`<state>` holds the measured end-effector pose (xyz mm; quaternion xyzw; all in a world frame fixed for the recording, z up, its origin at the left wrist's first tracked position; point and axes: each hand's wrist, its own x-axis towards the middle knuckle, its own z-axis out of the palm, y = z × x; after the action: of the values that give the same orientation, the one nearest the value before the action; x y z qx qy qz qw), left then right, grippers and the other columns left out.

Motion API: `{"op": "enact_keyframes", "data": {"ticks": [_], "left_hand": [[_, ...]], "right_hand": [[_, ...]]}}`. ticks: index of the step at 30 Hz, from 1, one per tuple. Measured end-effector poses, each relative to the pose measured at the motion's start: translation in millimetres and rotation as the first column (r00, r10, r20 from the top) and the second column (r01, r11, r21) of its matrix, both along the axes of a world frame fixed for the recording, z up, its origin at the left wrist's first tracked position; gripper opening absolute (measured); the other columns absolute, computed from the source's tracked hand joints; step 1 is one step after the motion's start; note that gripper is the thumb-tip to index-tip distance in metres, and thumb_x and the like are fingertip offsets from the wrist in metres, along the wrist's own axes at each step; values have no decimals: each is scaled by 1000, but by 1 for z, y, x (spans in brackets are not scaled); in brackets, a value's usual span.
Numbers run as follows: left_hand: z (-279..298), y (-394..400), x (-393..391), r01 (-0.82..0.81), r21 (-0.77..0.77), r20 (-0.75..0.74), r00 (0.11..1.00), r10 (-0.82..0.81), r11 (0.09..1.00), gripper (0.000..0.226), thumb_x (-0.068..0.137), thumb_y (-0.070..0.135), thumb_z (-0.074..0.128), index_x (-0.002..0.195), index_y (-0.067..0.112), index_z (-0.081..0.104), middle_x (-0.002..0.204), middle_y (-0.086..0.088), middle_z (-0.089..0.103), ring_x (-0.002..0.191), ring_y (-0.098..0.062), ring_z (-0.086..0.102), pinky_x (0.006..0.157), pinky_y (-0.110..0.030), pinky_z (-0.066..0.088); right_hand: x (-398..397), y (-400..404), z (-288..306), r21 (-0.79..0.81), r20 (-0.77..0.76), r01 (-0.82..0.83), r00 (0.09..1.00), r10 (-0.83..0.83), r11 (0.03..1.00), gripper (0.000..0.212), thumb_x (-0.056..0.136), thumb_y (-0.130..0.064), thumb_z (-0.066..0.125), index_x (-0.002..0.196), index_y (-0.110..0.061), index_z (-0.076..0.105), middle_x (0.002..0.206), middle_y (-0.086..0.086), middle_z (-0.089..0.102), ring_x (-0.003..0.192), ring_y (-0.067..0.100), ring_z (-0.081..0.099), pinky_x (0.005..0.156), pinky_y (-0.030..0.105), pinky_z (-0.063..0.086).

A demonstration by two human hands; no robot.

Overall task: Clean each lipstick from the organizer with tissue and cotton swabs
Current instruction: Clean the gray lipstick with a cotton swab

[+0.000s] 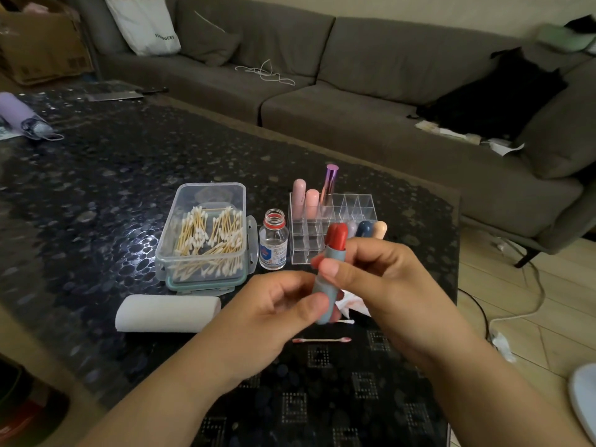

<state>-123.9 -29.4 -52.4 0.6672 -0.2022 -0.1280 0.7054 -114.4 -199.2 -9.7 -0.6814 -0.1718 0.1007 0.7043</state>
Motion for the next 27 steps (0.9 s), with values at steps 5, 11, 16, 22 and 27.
{"op": "enact_keyframes", "data": {"ticks": [5, 11, 16, 22, 27], "left_hand": [[0, 1, -1, 105, -209, -148, 979, -138, 972, 36, 80, 43, 66, 106, 20, 70, 89, -5, 69, 93, -20, 64, 89, -34, 50], [2, -10, -4, -102, -112, -101, 991, 91, 988, 54, 67, 27, 78, 109, 1, 56, 78, 0, 70, 77, -11, 66, 74, -18, 51], [5, -3, -3, 46, -216, -94, 993, -68, 975, 52, 76, 34, 73, 111, -2, 58, 76, -5, 67, 78, -16, 65, 81, -25, 49], [9, 2, -6, 258, -230, -77, 956, -282, 938, 59, 81, 46, 66, 108, -5, 55, 80, -1, 67, 85, -13, 64, 84, -27, 47], [3, -5, -7, -51, -160, -49, 998, 44, 986, 47, 78, 47, 69, 106, 9, 67, 85, -5, 69, 83, -15, 65, 80, -26, 51]], "right_hand": [[-2, -1, 9, 24, -13, -30, 999, 30, 999, 27, 74, -21, 76, 77, 4, 66, 63, 10, 65, 54, 23, 53, 54, 21, 50], [-5, 5, 4, -68, 110, 61, 992, -53, 996, 18, 78, -22, 75, 72, -7, 69, 60, 15, 59, 53, 29, 54, 58, 35, 54], [-6, 6, 5, 36, 79, -72, 994, 69, 997, 19, 84, -19, 67, 84, 0, 68, 64, 16, 63, 45, 27, 52, 52, 32, 50], [-9, 6, 9, 46, 47, -191, 981, 189, 980, 22, 87, -20, 66, 88, 2, 66, 64, 23, 62, 39, 22, 55, 44, 28, 47], [-9, 8, 7, -101, 122, 56, 992, -43, 993, 24, 82, -31, 70, 85, -7, 72, 64, 28, 59, 49, 29, 55, 54, 29, 53]]}}
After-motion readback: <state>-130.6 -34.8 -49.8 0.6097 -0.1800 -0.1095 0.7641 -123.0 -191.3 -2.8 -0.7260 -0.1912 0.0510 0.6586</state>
